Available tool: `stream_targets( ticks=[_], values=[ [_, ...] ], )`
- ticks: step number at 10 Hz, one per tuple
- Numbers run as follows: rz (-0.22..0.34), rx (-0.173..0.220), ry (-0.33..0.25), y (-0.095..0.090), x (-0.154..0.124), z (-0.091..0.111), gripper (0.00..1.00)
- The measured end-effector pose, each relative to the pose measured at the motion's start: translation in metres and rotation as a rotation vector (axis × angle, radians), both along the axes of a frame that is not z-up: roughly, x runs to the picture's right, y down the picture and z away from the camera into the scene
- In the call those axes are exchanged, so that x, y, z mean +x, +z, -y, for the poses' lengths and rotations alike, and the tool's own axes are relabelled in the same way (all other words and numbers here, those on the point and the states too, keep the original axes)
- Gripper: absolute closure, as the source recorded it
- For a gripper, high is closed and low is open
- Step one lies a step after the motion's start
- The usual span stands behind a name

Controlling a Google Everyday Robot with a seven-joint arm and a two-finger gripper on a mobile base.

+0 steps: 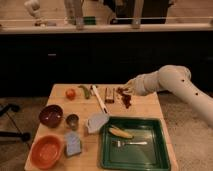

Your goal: Place grapes in table surface

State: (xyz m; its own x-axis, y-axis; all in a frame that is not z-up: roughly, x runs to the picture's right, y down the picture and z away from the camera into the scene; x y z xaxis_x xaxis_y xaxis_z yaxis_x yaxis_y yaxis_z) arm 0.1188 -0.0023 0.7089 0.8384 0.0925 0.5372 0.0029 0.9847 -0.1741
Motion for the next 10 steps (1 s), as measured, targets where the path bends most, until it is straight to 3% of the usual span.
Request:
stream_targets(
  ticks=[5, 8, 10],
  values=[
    [-0.066, 0.037, 0.056, 0.017, 0.032, 0.055, 1.00],
    [-0.101, 0.027, 0.104, 0.045, 0.056, 0.089, 1.00],
    [-0.125, 0.005, 0.136, 0.065, 0.071, 0.099, 1.00]
  ],
)
